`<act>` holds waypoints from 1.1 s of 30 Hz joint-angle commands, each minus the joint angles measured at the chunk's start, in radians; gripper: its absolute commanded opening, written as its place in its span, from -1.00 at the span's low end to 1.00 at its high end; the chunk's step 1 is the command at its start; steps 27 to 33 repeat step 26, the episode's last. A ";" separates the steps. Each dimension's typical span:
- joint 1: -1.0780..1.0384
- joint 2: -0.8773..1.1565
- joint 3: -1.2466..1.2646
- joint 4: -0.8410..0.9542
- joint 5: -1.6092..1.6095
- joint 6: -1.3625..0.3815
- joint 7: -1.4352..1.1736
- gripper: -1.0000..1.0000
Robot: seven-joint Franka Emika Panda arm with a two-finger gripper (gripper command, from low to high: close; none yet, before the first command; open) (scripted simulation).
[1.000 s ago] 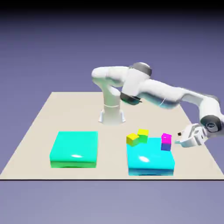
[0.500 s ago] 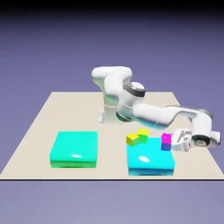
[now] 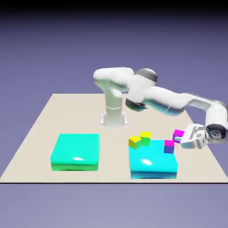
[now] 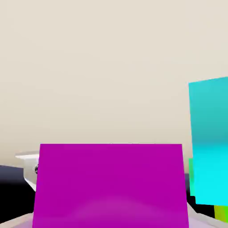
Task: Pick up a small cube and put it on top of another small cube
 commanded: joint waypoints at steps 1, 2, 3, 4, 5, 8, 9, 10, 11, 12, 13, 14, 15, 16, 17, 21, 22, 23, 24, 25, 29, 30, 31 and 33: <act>-0.001 -0.036 -0.027 -0.010 0.024 0.014 -0.025 -1.00; -0.001 -0.073 -0.054 -0.020 0.049 0.027 -0.050 -1.00; -0.002 -0.109 -0.081 -0.029 0.075 0.041 -0.074 -1.00; -0.002 -0.145 -0.108 -0.039 0.100 0.055 -0.098 -1.00; -0.003 -0.181 -0.135 -0.049 0.125 0.069 -0.123 -1.00; -0.017 -0.288 -0.216 -0.081 0.207 0.106 -0.182 -1.00; -0.054 -0.317 -0.243 -0.098 0.249 0.106 -0.167 -1.00; -0.090 -0.347 -0.270 -0.115 0.291 0.106 -0.153 -1.00; -0.126 -0.377 -0.298 -0.132 0.333 0.106 -0.138 -1.00; -0.162 -0.406 -0.325 -0.149 0.375 0.106 -0.124 -1.00; -0.198 -0.436 -0.352 -0.166 0.417 0.106 -0.109 -1.00; -0.235 -0.461 -0.375 -0.182 0.455 0.104 -0.091 -1.00; -0.271 -0.472 -0.377 -0.190 0.476 0.099 -0.071 -1.00; -0.297 -0.478 -0.366 -0.193 0.483 0.096 -0.061 -1.00; -0.297 -0.478 -0.366 -0.193 0.483 0.096 -0.061 -1.00; -0.336 -0.519 -0.361 -0.338 0.481 0.194 -0.067 -1.00; -0.345 -0.530 -0.360 -0.374 0.480 0.219 -0.069 -1.00; -0.355 -0.540 -0.359 -0.410 0.480 0.244 -0.071 -1.00; -0.359 -0.544 -0.358 -0.422 0.479 0.252 -0.071 -1.00; -0.359 -0.544 -0.358 -0.422 0.479 0.252 -0.071 1.00; -0.359 -0.544 -0.358 -0.422 0.479 0.252 -0.071 1.00; -0.359 -0.544 -0.358 -0.422 0.479 0.252 -0.071 1.00; -0.359 -0.544 -0.358 -0.422 0.479 0.252 -0.071 1.00; -0.359 -0.544 -0.358 -0.422 0.479 0.252 -0.071 1.00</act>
